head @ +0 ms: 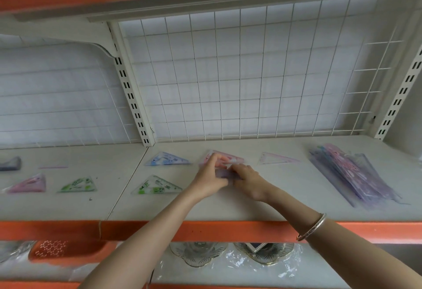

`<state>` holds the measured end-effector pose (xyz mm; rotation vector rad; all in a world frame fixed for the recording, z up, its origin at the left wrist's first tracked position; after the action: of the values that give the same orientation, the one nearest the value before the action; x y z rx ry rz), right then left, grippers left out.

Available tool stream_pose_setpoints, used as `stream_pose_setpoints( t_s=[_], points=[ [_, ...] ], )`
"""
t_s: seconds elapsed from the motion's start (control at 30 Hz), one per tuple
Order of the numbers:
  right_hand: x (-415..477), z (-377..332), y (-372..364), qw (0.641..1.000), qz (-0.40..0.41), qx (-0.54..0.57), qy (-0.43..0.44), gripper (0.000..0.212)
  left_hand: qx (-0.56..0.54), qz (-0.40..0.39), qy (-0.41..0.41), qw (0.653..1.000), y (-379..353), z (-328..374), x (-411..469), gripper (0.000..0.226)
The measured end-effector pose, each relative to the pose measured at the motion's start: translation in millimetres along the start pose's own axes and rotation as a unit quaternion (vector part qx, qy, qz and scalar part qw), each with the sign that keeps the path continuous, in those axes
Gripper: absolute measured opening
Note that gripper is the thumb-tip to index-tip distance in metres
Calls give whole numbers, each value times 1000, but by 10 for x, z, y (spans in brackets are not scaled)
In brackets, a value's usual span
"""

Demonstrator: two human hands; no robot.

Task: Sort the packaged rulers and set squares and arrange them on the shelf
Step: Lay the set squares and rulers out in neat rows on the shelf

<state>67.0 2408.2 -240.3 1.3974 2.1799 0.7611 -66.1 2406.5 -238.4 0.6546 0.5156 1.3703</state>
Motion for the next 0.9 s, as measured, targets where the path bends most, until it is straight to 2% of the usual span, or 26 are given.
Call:
stream_pose_setpoints(
  t_s=[0.07, 0.13, 0.23, 0.4, 0.5, 0.57, 0.63, 0.73, 0.9],
  points=[
    [8, -1, 11, 1000, 2, -12, -5, 25, -16, 38, 9, 999, 35, -25, 20, 42],
    [-6, -8, -59, 998, -20, -59, -4, 13, 5, 34, 8, 999, -22, -23, 18, 42],
    [-3, 3, -134, 994, 0, -111, 6, 34, 27, 46, -6, 999, -141, -23, 2, 40],
    [33, -15, -123, 993, 4, -121, 8, 29, 78, 58, -17, 995, -158, -49, 55, 45],
    [26, -60, -79, 994, 36, -87, 56, 50, 101, 75, -8, 992, -88, -47, 173, 40],
    [7, -84, -32, 991, 73, -46, 97, 55, 123, 52, 30, 991, 2, -4, 222, 33],
    [-23, -90, 15, 986, 103, -67, 111, 39, 138, 1, 73, 988, 58, 29, 255, 29],
    [-64, -86, 37, 981, 110, -127, 96, 21, 165, -43, 104, 980, 76, 22, 311, 31],
    [-108, -94, 108, 979, 102, -166, 65, 21, 108, -84, 108, 985, 78, 105, 292, 35]
  ],
)
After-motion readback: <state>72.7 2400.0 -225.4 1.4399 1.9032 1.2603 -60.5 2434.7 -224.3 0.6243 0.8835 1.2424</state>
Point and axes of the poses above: each hand's wrist, its own x-axis towards the middle knuckle, its own y-axis out of the back of the hand, z = x × y, the point moved 3 cm from there along x, towards the middle knuckle, and after that the axes turned 13 degrees about x, right-handed, at the moved point
